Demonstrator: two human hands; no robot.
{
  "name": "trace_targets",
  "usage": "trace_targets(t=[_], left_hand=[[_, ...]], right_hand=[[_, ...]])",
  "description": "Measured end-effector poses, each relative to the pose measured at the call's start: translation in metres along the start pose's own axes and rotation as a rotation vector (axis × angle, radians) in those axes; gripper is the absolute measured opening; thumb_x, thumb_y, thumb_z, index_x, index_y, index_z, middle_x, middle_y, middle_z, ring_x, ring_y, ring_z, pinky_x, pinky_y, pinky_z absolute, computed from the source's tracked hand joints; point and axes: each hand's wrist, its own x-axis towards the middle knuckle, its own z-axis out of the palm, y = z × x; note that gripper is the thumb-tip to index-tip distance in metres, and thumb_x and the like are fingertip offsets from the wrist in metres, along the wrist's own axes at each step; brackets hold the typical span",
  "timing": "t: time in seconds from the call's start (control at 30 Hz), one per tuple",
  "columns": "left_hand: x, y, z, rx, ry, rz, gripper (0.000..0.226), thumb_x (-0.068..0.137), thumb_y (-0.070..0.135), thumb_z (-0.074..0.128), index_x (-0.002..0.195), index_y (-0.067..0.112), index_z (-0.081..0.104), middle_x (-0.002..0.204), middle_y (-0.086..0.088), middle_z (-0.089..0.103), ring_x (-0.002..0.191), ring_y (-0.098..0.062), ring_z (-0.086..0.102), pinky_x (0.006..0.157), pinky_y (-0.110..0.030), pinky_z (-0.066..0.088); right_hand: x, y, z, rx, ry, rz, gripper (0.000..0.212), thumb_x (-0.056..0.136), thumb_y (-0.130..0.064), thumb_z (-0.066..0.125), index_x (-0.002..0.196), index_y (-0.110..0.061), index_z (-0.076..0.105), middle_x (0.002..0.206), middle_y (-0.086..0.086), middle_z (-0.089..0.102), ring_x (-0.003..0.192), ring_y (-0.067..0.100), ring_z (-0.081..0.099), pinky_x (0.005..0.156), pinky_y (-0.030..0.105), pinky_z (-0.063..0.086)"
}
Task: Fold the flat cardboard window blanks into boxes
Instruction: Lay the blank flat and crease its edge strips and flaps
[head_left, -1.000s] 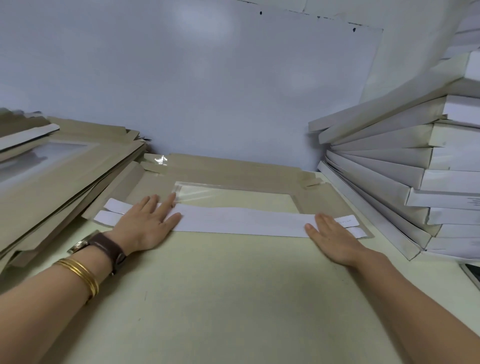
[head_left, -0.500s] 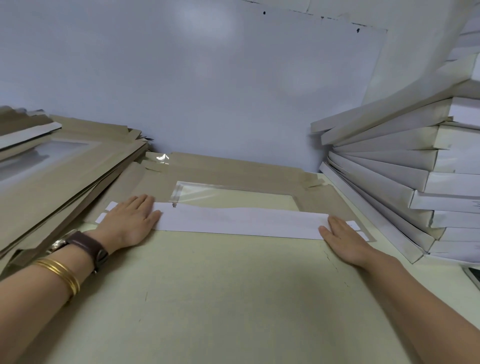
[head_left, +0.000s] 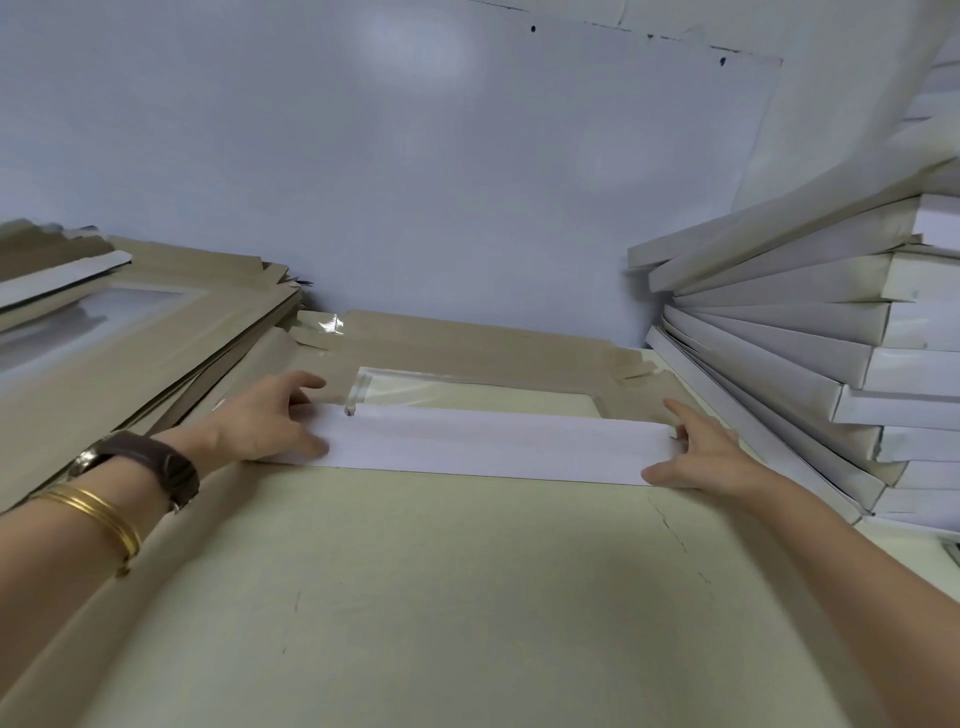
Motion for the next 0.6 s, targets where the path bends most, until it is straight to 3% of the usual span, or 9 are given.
trace_targets(t=[0.1,0.17,0.27,0.33,0.5,0.6], left_hand=[[-0.001,0.007,-0.005,0.101,0.019,0.049,0.088,0.046,0.028,0.075,0.13,0.013,0.054,0.114,-0.008,0.053,0.105,-0.023,0.054,0.083,-0.027,0.04],[-0.002,0.01,-0.007,0.238,0.074,0.117,0.066,0.055,0.02,0.084,0.117,0.016,0.063,0.106,-0.006,0.05,0.101,-0.022,0.051,0.082,-0.029,0.04],[-0.006,0.013,-0.006,0.432,0.195,0.207,0.041,0.061,0.018,0.084,0.095,0.023,0.062,0.097,0.0,0.045,0.094,-0.021,0.048,0.084,-0.033,0.038],[-0.01,0.014,-0.003,0.471,0.256,0.258,0.037,0.062,0.019,0.083,0.086,0.023,0.055,0.094,0.002,0.043,0.086,-0.021,0.047,0.075,-0.032,0.038],[-0.016,0.007,0.011,0.558,0.395,0.421,0.023,0.068,0.007,0.076,0.079,0.009,0.055,0.083,-0.006,0.05,0.073,-0.032,0.054,0.057,-0.036,0.042],[-0.022,0.003,0.019,0.61,0.356,0.397,0.017,0.075,0.009,0.063,0.081,0.017,0.05,0.084,0.0,0.05,0.079,-0.031,0.057,0.059,-0.038,0.046]], right_hand=[[0.0,-0.003,-0.003,-0.11,0.018,-0.018,0.094,0.047,-0.044,0.065,0.138,-0.038,0.041,0.118,-0.003,0.033,0.115,0.016,0.022,0.096,0.033,0.031],[-0.002,-0.006,-0.006,-0.188,0.081,-0.044,0.08,0.049,-0.045,0.073,0.125,-0.039,0.048,0.116,-0.004,0.032,0.117,0.017,0.024,0.094,0.032,0.028],[-0.006,-0.006,-0.01,-0.323,0.187,-0.118,0.063,0.057,-0.045,0.081,0.109,-0.036,0.047,0.11,-0.008,0.034,0.11,0.016,0.025,0.084,0.033,0.022],[-0.01,-0.005,-0.01,-0.371,0.269,-0.17,0.057,0.056,-0.05,0.079,0.099,-0.033,0.045,0.105,-0.008,0.039,0.101,0.013,0.022,0.081,0.034,0.02],[-0.024,-0.008,-0.001,-0.518,0.411,-0.247,0.04,0.069,-0.045,0.072,0.087,-0.024,0.042,0.095,-0.006,0.049,0.102,0.021,0.035,0.082,0.037,0.024],[-0.036,-0.007,0.005,-0.575,0.435,-0.308,0.028,0.076,-0.034,0.069,0.081,-0.021,0.045,0.084,-0.005,0.05,0.096,0.023,0.045,0.079,0.035,0.025]])
